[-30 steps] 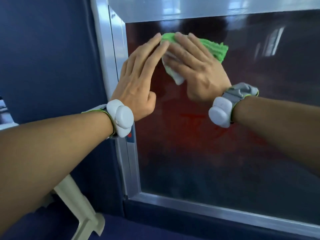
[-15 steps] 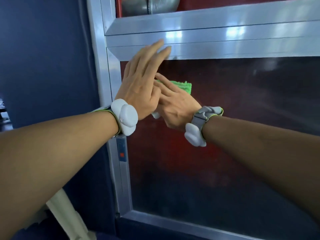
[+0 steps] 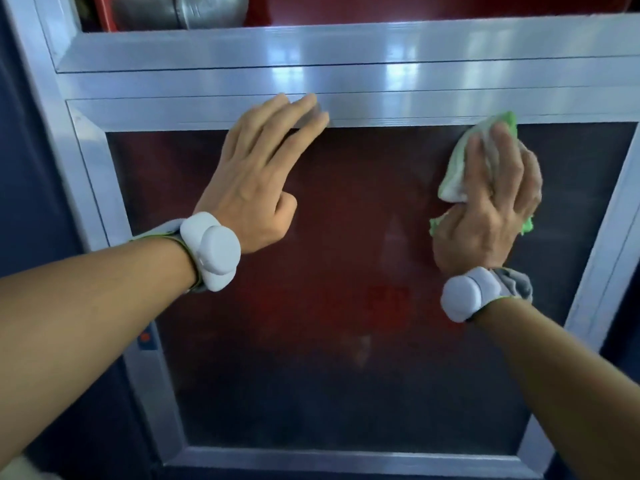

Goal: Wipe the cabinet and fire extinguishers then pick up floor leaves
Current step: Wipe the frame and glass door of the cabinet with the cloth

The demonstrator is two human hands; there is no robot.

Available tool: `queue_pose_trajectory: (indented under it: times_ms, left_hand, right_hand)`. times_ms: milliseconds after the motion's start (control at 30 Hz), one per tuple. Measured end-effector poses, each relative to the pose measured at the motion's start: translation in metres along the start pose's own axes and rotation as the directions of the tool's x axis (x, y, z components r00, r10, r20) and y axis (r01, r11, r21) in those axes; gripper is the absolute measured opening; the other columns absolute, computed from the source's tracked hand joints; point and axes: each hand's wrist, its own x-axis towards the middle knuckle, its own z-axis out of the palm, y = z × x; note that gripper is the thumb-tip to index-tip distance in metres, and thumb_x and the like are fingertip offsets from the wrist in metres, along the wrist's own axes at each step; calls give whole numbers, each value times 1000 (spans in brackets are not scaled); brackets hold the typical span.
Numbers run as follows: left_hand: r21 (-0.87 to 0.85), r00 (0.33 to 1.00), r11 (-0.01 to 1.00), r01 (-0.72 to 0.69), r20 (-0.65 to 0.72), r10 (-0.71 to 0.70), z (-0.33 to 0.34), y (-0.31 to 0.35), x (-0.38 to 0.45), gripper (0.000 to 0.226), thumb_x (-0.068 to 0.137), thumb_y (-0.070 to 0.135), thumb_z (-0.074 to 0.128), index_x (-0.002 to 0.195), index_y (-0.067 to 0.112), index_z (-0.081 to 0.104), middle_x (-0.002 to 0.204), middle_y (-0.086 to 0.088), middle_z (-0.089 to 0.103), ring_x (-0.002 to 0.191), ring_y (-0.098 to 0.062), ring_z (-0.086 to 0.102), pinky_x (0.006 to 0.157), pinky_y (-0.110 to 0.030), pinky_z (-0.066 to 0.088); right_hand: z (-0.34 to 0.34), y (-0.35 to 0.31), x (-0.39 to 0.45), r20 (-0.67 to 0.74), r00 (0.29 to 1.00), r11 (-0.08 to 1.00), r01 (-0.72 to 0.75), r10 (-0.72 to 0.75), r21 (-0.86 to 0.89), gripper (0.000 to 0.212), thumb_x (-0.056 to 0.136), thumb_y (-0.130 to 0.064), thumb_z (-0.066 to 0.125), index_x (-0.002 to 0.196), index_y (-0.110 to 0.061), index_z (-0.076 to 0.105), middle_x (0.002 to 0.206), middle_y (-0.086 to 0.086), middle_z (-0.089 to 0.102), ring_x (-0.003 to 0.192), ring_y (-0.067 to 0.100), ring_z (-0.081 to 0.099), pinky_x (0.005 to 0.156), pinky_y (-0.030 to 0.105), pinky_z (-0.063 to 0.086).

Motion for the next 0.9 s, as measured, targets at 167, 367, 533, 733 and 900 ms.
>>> queue_pose_trajectory:
  times_ms: [167, 367, 533, 733, 900]
  left_hand:
    - [-38, 999, 998, 41, 15, -40, 10, 11, -5, 93, 63, 0, 46, 154, 8, 28, 162, -6, 26, 151, -29, 21, 123, -47, 19]
    - [-66, 997, 995, 72, 26, -70, 2, 5, -11, 90, 66, -2, 43, 154, 7, 28, 162, -7, 25, 151, -27, 21, 123, -47, 19]
    - [-81, 992, 990, 118, 48, -115, 2, 8, -39, 94, 63, -6, 42, 154, 10, 27, 164, -4, 20, 153, -24, 14, 125, -42, 15]
    - [-77, 981, 988, 136, 152, -123, 5, 4, -65, 96, 64, -10, 46, 155, 12, 25, 165, -4, 17, 153, -23, 14, 125, -43, 16]
    - [-111, 982, 988, 103, 171, -83, 4, 0, -72, 92, 66, -7, 44, 155, 8, 26, 164, -8, 18, 153, -24, 17, 123, -48, 21]
  right_hand:
    - [23, -86, -19, 5, 944, 940, -329, 330, 91, 73, 66, 8, 55, 139, -1, 52, 148, 19, 45, 138, 45, 36, 115, 53, 27]
    - [23, -91, -47, 274, 665, 708, 567, -695, 421, 41, 104, -12, 35, 141, -3, 51, 151, 16, 43, 142, 38, 35, 118, 54, 27]
    - [15, -17, -12, 215, 739, 759, 560, -639, 332, 37, 99, -4, 47, 136, -3, 57, 146, 15, 49, 140, 38, 40, 113, 58, 32]
    - [20, -67, -60, 64, 996, 976, -80, 69, 202, 56, 80, 17, 50, 132, -2, 60, 143, 19, 50, 139, 42, 39, 115, 58, 29]
    - [15, -92, -119, 254, 846, 849, 352, -468, 393, 40, 97, 0, 49, 136, -3, 55, 146, 14, 49, 140, 36, 40, 112, 56, 35]
